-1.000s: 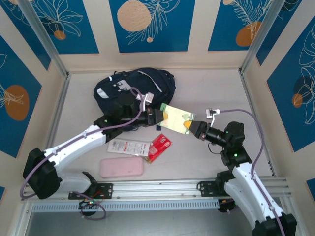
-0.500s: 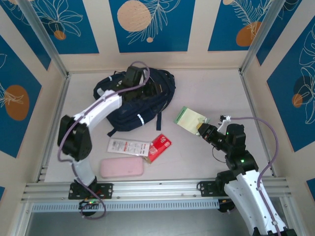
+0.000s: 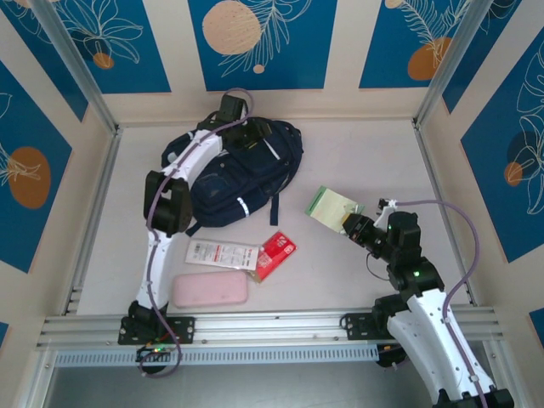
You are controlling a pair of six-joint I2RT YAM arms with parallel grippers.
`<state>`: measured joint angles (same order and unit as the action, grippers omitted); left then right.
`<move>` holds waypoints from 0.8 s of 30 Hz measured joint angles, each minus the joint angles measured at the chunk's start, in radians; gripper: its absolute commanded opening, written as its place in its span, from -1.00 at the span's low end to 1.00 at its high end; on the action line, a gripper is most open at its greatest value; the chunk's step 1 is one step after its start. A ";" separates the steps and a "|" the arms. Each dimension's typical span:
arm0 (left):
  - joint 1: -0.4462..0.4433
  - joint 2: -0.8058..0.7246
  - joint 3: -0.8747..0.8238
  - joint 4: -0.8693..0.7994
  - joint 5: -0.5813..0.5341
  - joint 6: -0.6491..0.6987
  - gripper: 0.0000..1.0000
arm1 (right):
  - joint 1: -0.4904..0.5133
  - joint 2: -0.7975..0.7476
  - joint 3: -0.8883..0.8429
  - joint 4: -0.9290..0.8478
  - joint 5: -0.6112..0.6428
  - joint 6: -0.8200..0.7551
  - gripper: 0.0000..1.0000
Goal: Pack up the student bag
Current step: Open the student bag at the top-center of the table.
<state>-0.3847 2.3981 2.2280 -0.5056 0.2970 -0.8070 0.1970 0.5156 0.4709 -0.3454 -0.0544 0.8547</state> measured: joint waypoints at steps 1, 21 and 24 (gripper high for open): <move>0.000 0.017 0.015 0.001 0.014 -0.011 0.07 | 0.000 0.006 0.000 0.000 0.000 -0.001 -1.00; -0.063 0.204 0.257 -0.133 -0.010 0.009 -1.00 | 0.000 0.028 0.016 -0.048 0.083 -0.020 -1.00; -0.082 0.203 0.258 -0.154 -0.006 0.041 -1.00 | 0.000 0.016 0.042 -0.093 0.122 -0.023 -1.00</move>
<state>-0.4671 2.6015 2.4863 -0.6601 0.2909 -0.7662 0.1970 0.5316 0.5125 -0.4385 0.0673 0.8322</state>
